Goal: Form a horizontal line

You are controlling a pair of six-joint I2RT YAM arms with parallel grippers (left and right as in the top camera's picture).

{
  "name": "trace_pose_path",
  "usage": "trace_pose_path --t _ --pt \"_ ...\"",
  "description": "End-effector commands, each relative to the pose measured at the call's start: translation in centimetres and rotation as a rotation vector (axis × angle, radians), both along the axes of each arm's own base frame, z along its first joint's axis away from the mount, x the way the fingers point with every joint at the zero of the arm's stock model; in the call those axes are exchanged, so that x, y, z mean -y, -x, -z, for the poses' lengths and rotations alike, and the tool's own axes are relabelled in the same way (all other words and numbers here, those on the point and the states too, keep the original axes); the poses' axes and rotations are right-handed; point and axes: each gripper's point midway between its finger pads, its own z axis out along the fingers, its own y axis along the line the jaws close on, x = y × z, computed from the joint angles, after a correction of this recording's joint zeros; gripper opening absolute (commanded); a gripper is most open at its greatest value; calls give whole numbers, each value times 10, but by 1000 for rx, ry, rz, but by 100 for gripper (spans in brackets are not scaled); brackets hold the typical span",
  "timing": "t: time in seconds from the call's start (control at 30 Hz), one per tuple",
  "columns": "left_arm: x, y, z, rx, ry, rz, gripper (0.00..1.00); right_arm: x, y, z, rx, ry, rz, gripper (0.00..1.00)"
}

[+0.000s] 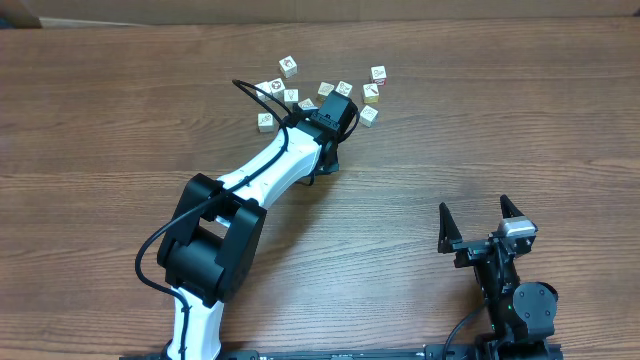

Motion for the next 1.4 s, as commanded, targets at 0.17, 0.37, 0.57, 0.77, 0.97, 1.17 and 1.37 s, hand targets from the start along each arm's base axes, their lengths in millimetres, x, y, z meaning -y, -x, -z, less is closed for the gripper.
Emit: trace_pose_path --t 0.17,0.37,0.57,0.77,0.97,1.17,1.37 --pt "2 6 11 -36 -17 56 35 -1 0 2 3 4 -3 100" --pt "2 7 11 -37 -19 63 31 -1 0 2 3 4 -3 100" --pt "4 8 12 -44 -9 65 31 -1 0 2 3 4 -3 100" --pt "5 8 12 -47 -4 66 31 -1 0 2 3 4 -4 100" --pt "4 9 12 -51 -6 66 31 -1 0 2 3 4 -3 100" --pt "4 9 12 -52 -7 66 32 -1 0 2 3 4 -3 100" --pt "3 9 12 -50 -11 65 61 -1 0 2 3 4 -4 100"
